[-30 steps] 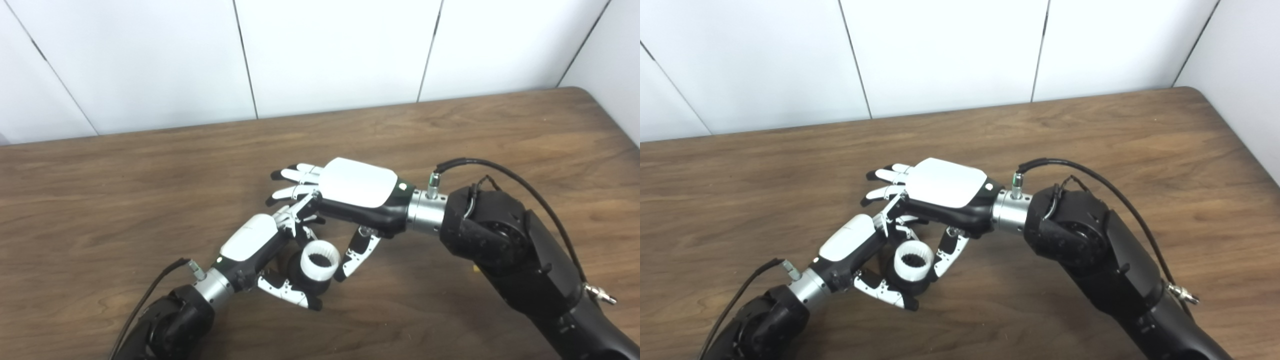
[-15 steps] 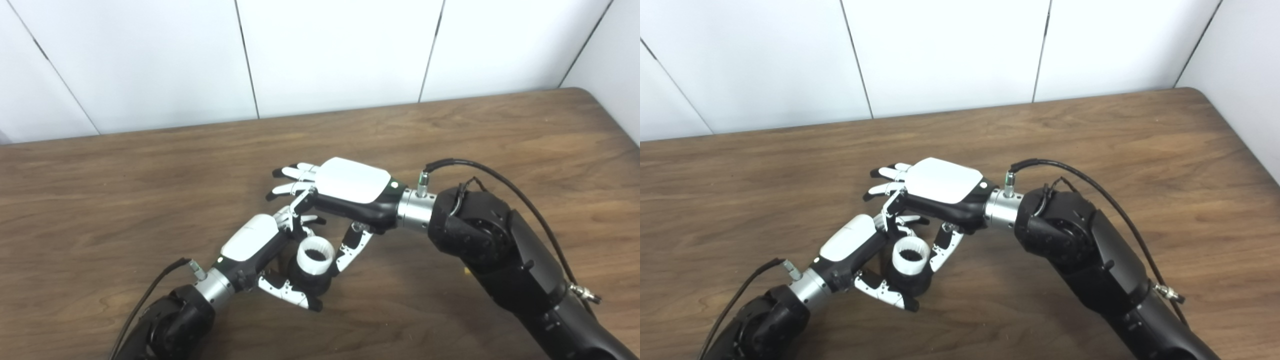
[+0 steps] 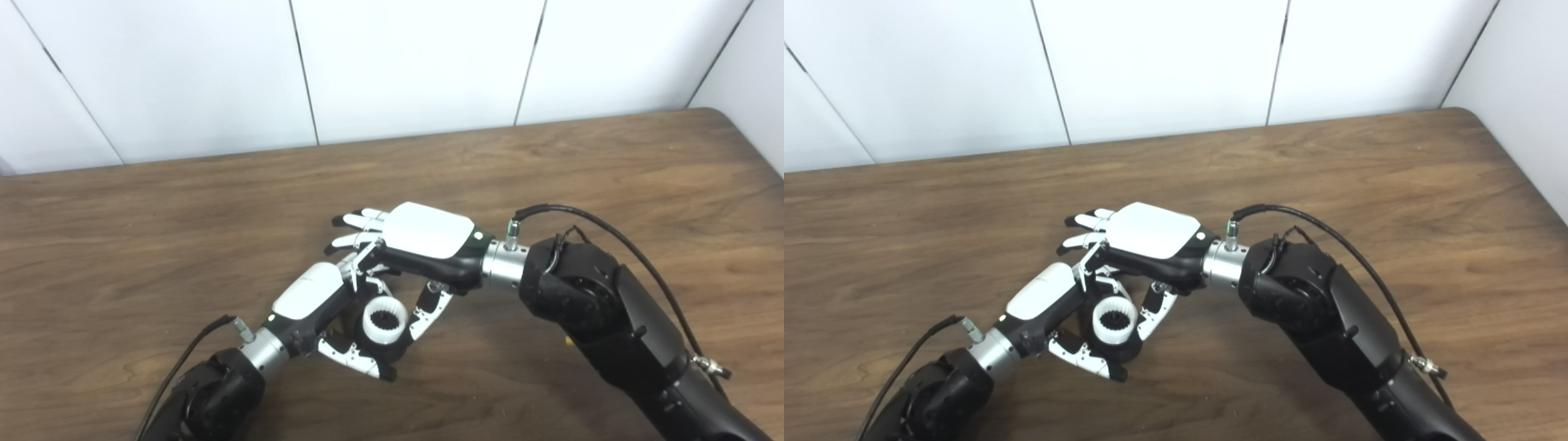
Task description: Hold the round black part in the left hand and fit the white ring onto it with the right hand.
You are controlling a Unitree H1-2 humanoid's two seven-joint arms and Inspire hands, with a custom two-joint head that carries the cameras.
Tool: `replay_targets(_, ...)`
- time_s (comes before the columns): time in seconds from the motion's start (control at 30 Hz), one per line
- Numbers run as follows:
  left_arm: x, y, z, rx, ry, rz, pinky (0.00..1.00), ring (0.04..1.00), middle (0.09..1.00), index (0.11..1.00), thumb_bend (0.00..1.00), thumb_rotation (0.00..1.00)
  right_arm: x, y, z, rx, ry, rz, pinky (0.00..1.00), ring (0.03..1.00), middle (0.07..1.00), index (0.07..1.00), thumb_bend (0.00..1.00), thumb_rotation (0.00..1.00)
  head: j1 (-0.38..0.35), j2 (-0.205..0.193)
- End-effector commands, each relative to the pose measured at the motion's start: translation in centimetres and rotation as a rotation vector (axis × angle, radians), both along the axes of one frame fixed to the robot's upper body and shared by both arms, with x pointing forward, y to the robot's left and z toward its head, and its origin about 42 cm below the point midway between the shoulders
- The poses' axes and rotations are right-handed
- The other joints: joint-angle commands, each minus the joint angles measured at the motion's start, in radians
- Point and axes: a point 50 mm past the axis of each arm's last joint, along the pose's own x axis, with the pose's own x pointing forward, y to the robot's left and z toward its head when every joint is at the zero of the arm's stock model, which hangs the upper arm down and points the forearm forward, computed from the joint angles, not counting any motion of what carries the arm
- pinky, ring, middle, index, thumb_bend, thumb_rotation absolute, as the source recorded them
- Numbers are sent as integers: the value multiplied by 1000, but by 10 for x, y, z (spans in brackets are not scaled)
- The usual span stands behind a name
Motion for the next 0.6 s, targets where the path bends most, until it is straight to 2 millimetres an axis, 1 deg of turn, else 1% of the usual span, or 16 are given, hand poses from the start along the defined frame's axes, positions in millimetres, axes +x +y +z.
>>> replay_targets(0.0,7,-2,21,-23,-76,-9,1000,1000,879,483,525,56,1,2,12,42,-60,15,1000,1000,890,482,526,138,-1,3)
replay_targets(0.57,4,-6,24,-21,-70,-13,1000,1000,880,482,525,56,6,-1,1,38,-42,4,1000,1000,880,482,526,137,4,9)
